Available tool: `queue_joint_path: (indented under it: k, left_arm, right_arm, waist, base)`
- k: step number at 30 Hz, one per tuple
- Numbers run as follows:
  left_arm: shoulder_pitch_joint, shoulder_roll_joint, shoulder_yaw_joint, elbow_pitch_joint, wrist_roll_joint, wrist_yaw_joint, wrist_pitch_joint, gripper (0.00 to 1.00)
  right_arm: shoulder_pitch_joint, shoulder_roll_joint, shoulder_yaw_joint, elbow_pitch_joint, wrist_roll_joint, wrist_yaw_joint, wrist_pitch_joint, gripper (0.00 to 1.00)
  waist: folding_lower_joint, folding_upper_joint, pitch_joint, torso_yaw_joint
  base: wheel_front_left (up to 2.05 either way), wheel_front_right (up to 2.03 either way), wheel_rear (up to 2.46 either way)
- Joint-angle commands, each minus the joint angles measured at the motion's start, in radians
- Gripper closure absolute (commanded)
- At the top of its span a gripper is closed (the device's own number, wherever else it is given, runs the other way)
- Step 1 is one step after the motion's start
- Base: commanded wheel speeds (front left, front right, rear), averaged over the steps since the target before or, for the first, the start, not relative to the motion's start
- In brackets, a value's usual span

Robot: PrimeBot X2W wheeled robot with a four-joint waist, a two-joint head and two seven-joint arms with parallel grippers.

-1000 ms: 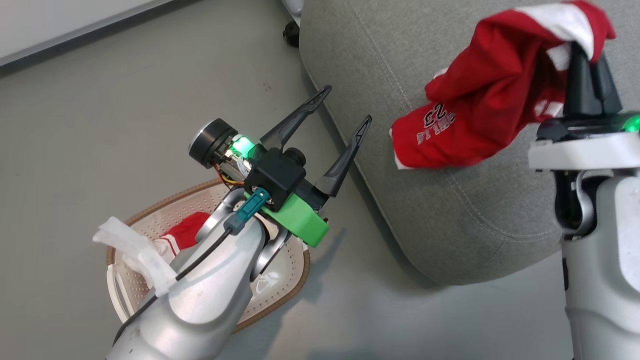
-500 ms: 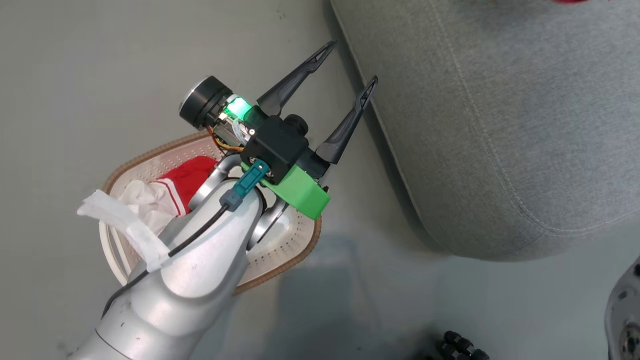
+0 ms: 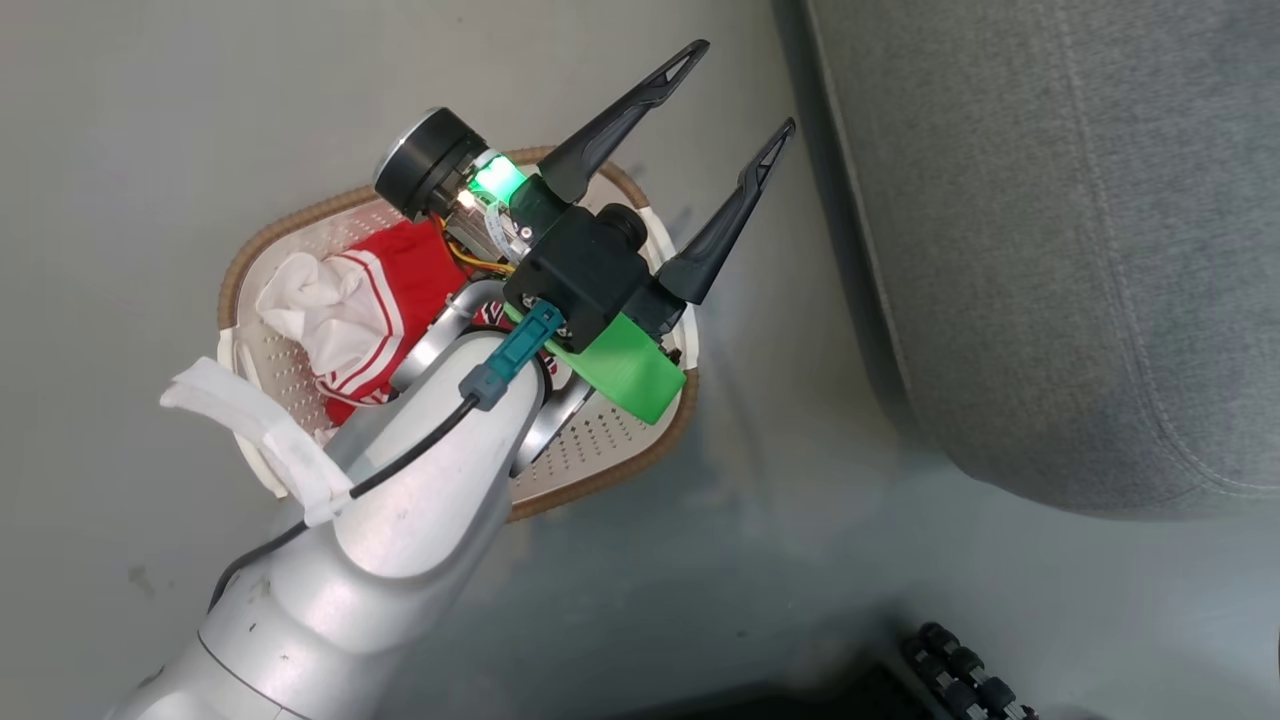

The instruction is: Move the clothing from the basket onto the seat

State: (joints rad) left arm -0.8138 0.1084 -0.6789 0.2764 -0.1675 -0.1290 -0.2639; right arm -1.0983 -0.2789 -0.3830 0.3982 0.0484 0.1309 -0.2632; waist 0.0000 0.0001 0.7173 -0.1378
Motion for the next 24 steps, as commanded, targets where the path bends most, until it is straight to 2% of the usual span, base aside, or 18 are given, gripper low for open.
queue_joint_path:
  k: [1, 7, 15, 16, 17, 18, 24]
  left_arm:
    - [-0.021, -0.001, -0.001, -0.001, 0.005, -0.002, -0.001, 0.0]
    - [-0.025, -0.005, 0.008, -0.003, 0.001, -0.002, -0.001, 0.0]
    - [-0.003, -0.005, 0.032, -0.01, 0.006, -0.002, -0.001, 0.0]
    - [0.0, -0.005, 0.036, -0.01, 0.007, -0.002, -0.001, 0.0]
    - [0.005, -0.005, 0.041, -0.01, 0.008, -0.002, -0.001, 0.0]
    - [0.01, -0.005, 0.045, -0.011, 0.008, -0.002, -0.001, 0.0]
    - [0.048, -0.01, 0.073, -0.015, 0.005, 0.001, -0.001, 0.0]
  right_arm:
    - [-0.004, -0.002, -0.008, 0.033, -0.009, 0.0, -0.002, 1.0]
    - [0.047, 0.009, -0.019, 0.14, -0.017, 0.0, -0.002, 1.0]
    - [0.116, 0.034, -0.016, 0.186, -0.017, 0.0, -0.002, 1.0]
    - [0.122, 0.036, -0.016, 0.185, -0.018, 0.0, -0.002, 0.68]
    - [0.129, 0.039, -0.015, 0.179, -0.02, 0.0, -0.002, 0.11]
    - [0.135, 0.042, -0.014, 0.175, -0.021, 0.0, -0.002, 0.0]
    - [0.214, 0.059, 0.006, 0.137, -0.022, 0.0, -0.002, 0.0]
  waist:
    - [0.0, -0.0001, 0.027, 0.025]
    - [0.0, -0.0001, 0.037, 0.037]
    - [0.0, -0.0001, 0.022, 0.039]
    - [0.0, -0.0001, 0.018, 0.038]
    - [0.0, -0.0001, 0.011, 0.037]
    - [0.0, -0.0001, 0.005, 0.037]
    - [0.0, -0.0001, -0.063, 0.038]
  base:
    - [0.0, 0.0, 0.0]
    - [0.0, 0.0, 0.0]
    - [0.0, 0.0, 0.0]
    - [0.0, 0.0, 0.0]
    - [0.0, 0.0, 0.0]
    - [0.0, 0.0, 0.0]
    - [0.0, 0.0, 0.0]
